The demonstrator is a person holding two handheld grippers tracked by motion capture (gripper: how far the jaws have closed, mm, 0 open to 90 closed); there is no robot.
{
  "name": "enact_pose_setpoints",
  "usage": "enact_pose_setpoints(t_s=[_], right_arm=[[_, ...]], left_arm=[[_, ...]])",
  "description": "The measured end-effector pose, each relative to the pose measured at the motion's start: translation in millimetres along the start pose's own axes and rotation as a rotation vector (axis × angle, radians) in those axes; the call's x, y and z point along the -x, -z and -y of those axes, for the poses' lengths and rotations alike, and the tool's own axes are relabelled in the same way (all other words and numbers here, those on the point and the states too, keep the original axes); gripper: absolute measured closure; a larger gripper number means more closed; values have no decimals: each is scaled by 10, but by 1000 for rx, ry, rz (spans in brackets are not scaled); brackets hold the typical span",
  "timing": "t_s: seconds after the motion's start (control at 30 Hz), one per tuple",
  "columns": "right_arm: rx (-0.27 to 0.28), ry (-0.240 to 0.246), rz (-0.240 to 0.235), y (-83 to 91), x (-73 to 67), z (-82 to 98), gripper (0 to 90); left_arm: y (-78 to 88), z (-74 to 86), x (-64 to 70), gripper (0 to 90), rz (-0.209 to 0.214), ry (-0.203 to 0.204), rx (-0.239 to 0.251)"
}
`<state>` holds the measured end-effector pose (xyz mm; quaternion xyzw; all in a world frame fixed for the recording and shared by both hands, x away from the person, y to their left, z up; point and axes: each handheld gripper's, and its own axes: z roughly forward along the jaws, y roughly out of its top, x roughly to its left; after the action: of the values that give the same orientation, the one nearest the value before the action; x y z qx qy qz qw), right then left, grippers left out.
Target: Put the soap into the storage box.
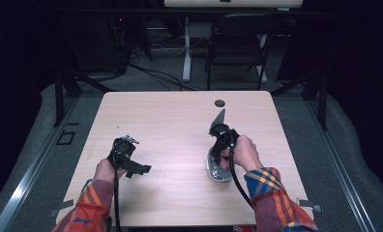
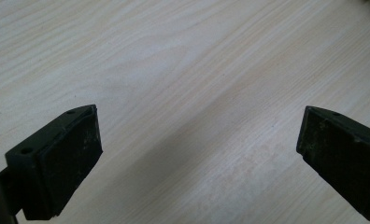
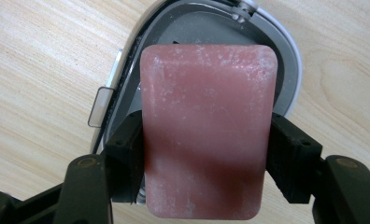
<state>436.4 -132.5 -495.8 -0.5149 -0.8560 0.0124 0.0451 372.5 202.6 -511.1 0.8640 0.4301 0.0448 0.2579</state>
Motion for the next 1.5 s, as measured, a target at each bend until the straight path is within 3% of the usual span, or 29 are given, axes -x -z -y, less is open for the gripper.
enact_pose_setpoints(t_s=[0.1,0.13,0.17,0.23,0.27,0.3,0.4,0.43,0.47,0.5,0.53,0.57,0.6,0.63,0.8,0.87,1.0,1.17,1.3,1.5], right_arm=[[31,-40,-20,-38,-3,13,365],[4,-30,-15,-25,9,4,356],[24,-48,-32,-41,11,16,350],[17,-36,-36,-18,23,26,351],[19,-54,-50,-13,16,35,351],[4,-43,-46,5,22,37,352],[25,-42,-66,17,47,68,357],[-9,-10,-62,56,71,62,365],[49,-55,-92,33,56,94,376],[-25,29,-68,119,112,76,382],[-9,13,-78,123,106,93,391],[148,-106,-139,23,46,160,396],[57,-26,-107,113,98,142,399],[53,-14,-103,133,114,151,398],[141,-17,-97,222,148,226,393],[140,3,-88,272,180,254,383],[190,19,-79,339,228,334,339],[261,54,-65,460,296,471,240],[317,65,-26,532,342,608,152],[356,82,-5,557,449,801,75]], left_arm=[[1,0,1,0,0,0,0],[1,0,1,0,0,-1,0],[1,0,0,0,0,-1,0],[2,0,1,0,1,1,0],[1,-1,2,0,0,0,0],[0,-1,3,0,1,1,0],[1,0,4,0,1,1,1],[1,0,4,0,0,1,1],[-1,-1,4,0,1,0,1],[-1,-1,4,0,1,-1,0],[-1,-2,4,0,0,-1,0],[-1,-2,6,0,0,-1,0],[-3,-2,9,0,-2,-1,2],[-3,-2,9,0,-2,-1,2],[-1,-3,4,0,1,-4,-2],[-1,-2,5,0,2,-2,-1],[-2,-2,4,0,2,-2,1],[-1,-2,9,0,1,-2,0],[-1,-3,8,0,1,-4,1],[1,-3,10,0,0,-5,5]])
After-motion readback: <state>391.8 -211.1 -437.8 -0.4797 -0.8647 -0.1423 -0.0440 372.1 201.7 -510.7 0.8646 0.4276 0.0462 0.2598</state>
